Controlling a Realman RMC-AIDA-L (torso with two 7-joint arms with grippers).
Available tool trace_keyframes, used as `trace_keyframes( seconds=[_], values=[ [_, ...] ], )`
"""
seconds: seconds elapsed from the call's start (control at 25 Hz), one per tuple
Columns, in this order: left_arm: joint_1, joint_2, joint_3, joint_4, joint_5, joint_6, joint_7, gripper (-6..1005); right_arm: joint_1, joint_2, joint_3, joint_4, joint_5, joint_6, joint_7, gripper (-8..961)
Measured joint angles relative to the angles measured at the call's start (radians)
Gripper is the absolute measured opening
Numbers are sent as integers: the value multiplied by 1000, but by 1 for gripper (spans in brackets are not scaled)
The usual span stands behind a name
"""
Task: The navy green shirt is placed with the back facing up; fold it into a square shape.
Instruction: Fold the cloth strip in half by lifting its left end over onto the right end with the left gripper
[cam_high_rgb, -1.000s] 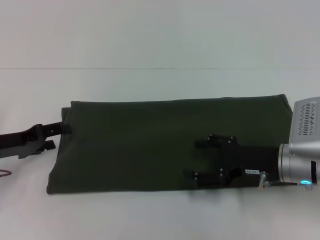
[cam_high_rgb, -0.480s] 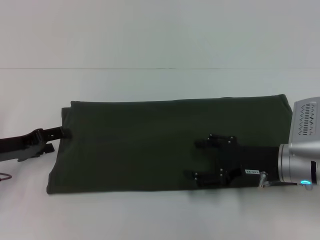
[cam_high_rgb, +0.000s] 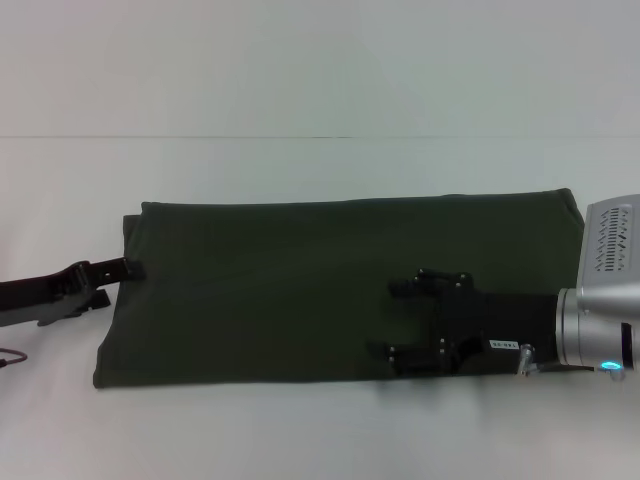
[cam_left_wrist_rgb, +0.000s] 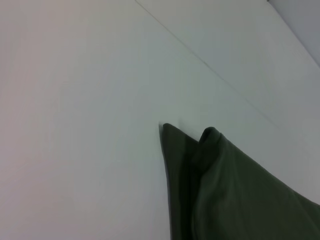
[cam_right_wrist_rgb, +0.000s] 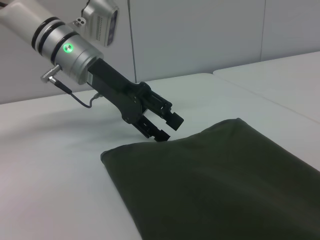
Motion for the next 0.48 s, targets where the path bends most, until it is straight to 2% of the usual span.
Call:
trace_keyframes(
  seconds=[0.24,0.48],
  values=[
    [0,-3,5,0,0,-1,0,840,0,0,-1,0,0,0,3,928],
    [-5,-16,18,-2,0,4,1,839,0,0,-3,1,0,0,4,927]
  ],
)
